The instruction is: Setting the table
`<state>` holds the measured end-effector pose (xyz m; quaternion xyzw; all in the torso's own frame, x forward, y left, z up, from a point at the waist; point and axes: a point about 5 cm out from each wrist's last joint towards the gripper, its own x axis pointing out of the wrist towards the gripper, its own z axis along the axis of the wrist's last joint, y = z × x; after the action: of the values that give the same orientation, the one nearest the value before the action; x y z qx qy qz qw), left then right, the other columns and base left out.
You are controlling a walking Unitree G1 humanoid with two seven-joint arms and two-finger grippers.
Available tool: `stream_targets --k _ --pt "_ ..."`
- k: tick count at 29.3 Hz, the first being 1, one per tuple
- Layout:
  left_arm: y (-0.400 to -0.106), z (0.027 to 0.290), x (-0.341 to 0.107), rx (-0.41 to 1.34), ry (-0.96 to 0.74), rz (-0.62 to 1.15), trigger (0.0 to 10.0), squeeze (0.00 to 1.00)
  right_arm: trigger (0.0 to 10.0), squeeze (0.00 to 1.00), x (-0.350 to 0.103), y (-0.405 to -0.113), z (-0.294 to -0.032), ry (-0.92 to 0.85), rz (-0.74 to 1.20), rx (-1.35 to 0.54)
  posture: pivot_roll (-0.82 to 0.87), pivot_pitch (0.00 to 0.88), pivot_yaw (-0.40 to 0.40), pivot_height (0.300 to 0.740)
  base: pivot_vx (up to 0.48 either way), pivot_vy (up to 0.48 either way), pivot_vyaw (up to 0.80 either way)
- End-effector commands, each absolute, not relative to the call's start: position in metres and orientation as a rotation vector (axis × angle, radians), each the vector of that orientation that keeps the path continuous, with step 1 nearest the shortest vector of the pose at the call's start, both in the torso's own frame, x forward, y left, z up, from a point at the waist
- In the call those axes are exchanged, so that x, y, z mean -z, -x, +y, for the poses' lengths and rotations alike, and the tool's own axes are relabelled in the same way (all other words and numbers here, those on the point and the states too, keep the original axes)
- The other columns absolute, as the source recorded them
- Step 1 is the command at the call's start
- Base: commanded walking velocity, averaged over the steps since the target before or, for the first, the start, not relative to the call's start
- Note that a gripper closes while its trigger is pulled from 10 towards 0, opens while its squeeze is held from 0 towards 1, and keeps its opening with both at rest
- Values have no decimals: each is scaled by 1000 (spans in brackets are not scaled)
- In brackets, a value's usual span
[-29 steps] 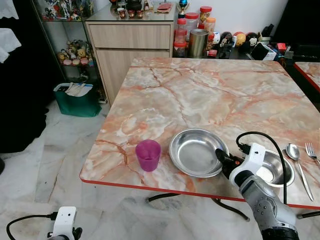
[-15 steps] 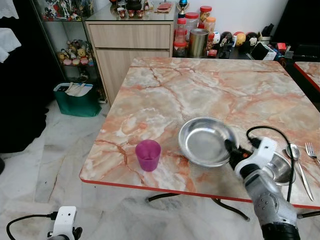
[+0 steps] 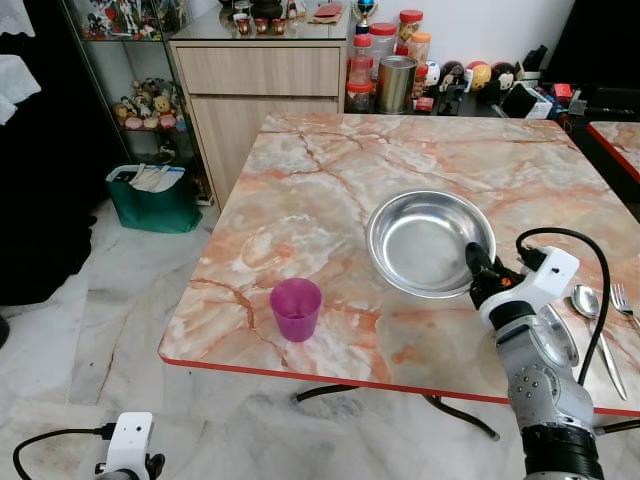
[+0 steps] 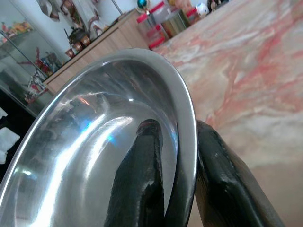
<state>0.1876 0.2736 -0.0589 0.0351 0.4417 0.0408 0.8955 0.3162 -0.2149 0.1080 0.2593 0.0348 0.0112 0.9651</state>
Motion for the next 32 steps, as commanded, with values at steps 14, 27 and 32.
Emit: stream_targets --k 14,27,32 --pt "-186 273 60 -46 -122 932 10000 0 10000 0 -93 -315 -209 -544 121 -29 30 0 0 736 0 0 0" --pt "-186 272 60 -29 -138 931 10000 0 10000 0 -86 -313 -209 -568 125 -26 28 0 -4 736 0 0 0" --pt "-187 271 60 -25 -144 929 10000 0 10000 0 -82 -314 -206 -597 132 -24 32 0 -7 736 0 0 0"
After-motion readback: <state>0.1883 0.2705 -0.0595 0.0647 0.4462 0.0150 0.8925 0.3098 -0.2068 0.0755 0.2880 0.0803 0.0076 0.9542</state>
